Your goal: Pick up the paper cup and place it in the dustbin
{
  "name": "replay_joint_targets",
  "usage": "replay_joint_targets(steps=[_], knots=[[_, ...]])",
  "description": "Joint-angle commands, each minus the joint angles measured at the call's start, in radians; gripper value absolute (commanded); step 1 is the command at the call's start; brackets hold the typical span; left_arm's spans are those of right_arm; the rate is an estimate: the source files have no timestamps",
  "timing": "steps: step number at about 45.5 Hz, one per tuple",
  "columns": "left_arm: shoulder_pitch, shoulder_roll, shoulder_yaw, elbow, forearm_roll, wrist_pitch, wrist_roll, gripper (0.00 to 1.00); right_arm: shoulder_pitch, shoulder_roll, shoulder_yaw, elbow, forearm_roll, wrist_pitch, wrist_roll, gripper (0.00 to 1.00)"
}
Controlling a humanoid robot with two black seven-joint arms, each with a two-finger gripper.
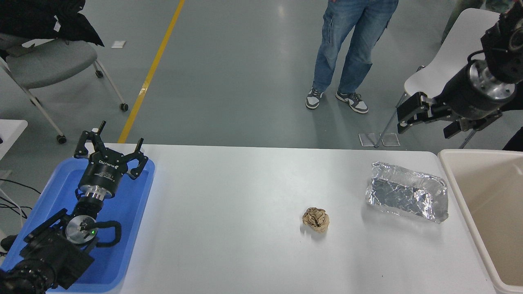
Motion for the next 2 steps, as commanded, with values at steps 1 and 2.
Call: replay_joint_targets(steps=[1, 2], knots=[[0.001, 0.000, 0.000, 0.000, 0.000, 0.000, 0.001, 1.00, 0.013, 0.002, -0.009, 0.037, -0.010, 0.014, 0.000, 1.00], [0.001, 0.000, 0.000, 0.000, 0.000, 0.000, -0.001, 1.00, 0.013, 0.002, -0.008, 0.037, -0.010, 0.014, 0.000, 1.00]])
